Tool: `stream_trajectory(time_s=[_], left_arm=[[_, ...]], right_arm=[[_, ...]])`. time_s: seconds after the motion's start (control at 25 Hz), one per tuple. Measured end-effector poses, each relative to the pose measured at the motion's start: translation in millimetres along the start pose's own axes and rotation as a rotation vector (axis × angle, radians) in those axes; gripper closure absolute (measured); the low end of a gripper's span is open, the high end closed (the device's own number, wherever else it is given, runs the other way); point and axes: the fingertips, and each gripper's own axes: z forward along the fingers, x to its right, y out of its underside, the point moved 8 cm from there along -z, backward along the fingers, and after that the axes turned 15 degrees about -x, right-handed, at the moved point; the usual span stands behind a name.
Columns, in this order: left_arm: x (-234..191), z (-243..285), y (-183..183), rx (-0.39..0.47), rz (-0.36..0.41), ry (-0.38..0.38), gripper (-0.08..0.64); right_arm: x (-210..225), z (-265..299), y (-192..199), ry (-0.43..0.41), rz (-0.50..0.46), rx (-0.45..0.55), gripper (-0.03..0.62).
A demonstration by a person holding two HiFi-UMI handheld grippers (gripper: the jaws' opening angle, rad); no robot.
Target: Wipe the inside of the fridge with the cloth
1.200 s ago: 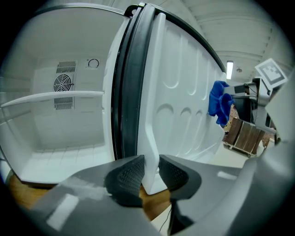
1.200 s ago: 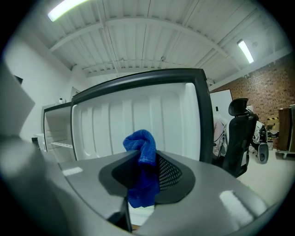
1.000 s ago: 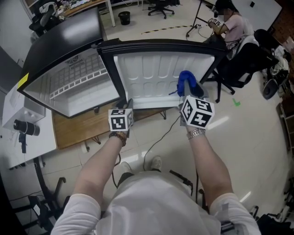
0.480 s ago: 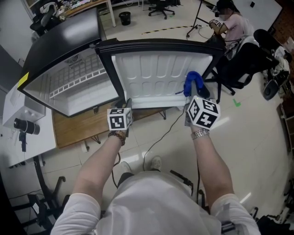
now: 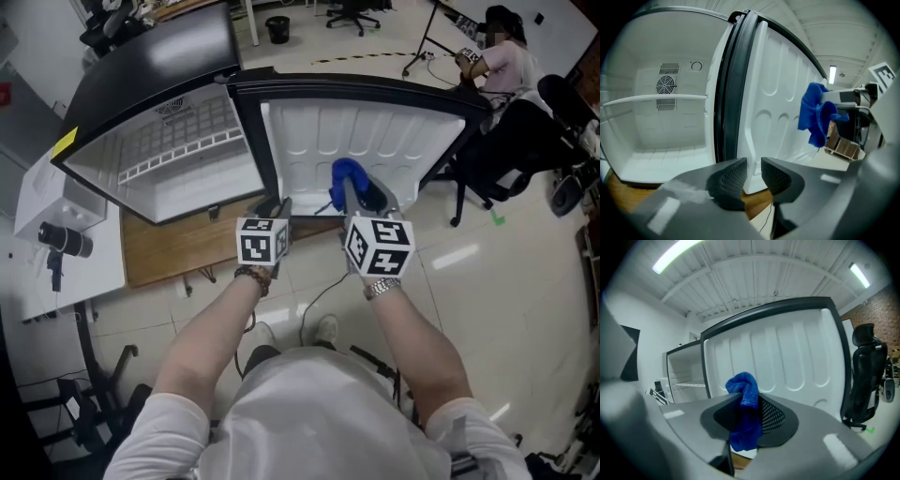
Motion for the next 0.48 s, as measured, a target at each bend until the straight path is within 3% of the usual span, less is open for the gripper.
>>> stream_trajectory(time_s=[0.2,0.48], left_arm=[[0.5,-7.9,0.6,0.006,0.016,0.030,0.463],[0.5,-17.2,5.1,0.015,0.014,0.064,0.463]], right_arm=[[-46.7,40.3,9.6,-0.098,-0.033,-0.036,0.499],[-71.9,76.6,15.4,-0.139,-0.040,-0.052,0.499]])
